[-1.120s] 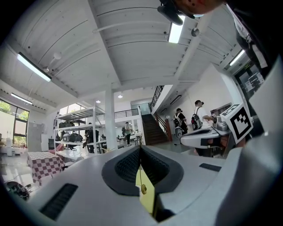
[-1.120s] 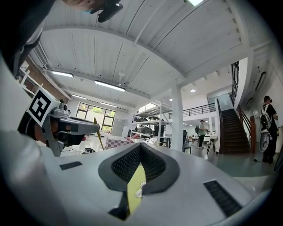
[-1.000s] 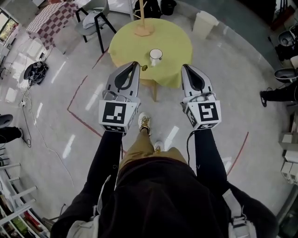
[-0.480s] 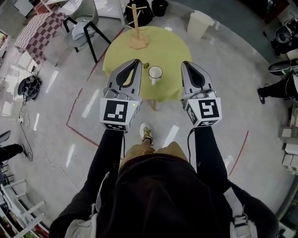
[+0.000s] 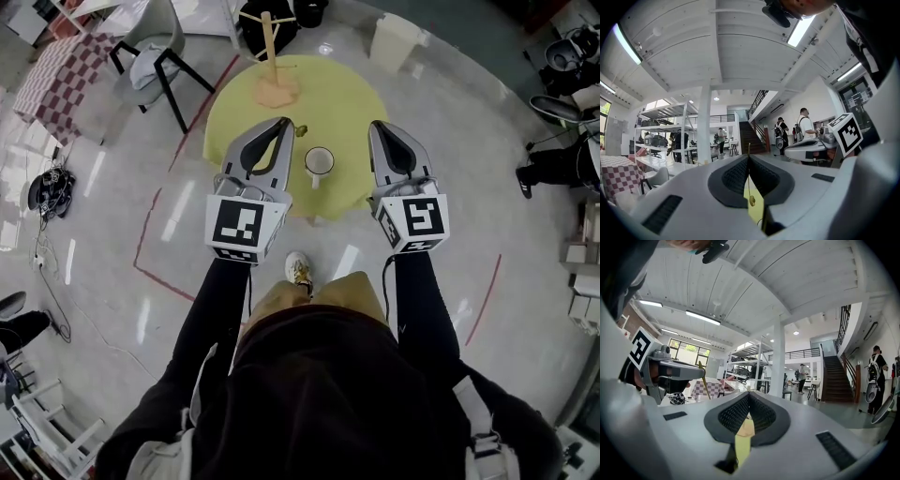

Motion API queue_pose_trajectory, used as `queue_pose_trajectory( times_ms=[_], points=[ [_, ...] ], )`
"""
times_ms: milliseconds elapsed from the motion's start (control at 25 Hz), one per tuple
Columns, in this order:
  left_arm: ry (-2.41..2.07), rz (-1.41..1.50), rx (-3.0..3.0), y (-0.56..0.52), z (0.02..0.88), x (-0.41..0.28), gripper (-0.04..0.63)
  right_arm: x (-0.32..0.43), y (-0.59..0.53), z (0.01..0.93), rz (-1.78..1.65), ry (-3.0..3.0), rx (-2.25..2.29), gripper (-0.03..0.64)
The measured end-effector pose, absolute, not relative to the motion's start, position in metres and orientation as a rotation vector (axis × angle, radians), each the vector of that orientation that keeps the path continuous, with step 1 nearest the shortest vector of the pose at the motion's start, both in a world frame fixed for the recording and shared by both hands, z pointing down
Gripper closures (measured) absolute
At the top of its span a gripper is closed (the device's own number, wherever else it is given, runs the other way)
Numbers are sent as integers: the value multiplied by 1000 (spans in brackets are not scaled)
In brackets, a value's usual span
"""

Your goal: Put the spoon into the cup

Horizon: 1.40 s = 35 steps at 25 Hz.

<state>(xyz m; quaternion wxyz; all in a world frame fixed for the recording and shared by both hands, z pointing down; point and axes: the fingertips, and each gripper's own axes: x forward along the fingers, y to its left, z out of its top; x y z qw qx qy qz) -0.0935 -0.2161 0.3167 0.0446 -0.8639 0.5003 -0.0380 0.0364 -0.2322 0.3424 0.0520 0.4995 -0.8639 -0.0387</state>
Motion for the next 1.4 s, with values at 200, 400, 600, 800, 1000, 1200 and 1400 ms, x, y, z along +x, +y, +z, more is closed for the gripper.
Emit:
queue_pose_trajectory(
  times_ms=[200,400,600,800,1000,1200,1400],
  points=[
    [1469,-138,-2675,-225,324,-89,578,32,-242,342,-131,-2611,1525,591],
    [1461,-154,-2683,-235,328,-86,578,28,-251,338,-149,-2621,1505,589],
    [1488,-159,-2674,-246,326,-84,578,25,-264,335,-150,-2647,1468,591],
    [1513,-164,-2662,-258,325,-79,578,23,-277,329,-173,-2675,1414,591],
    [1553,-178,-2654,-265,330,-75,578,30,-286,330,-164,-2689,1394,591],
    [1580,-187,-2644,-270,337,-71,578,38,-291,336,-153,-2693,1377,591],
    [1595,-214,-2673,-277,351,-67,578,42,-302,342,-132,-2696,1380,591]
  ],
)
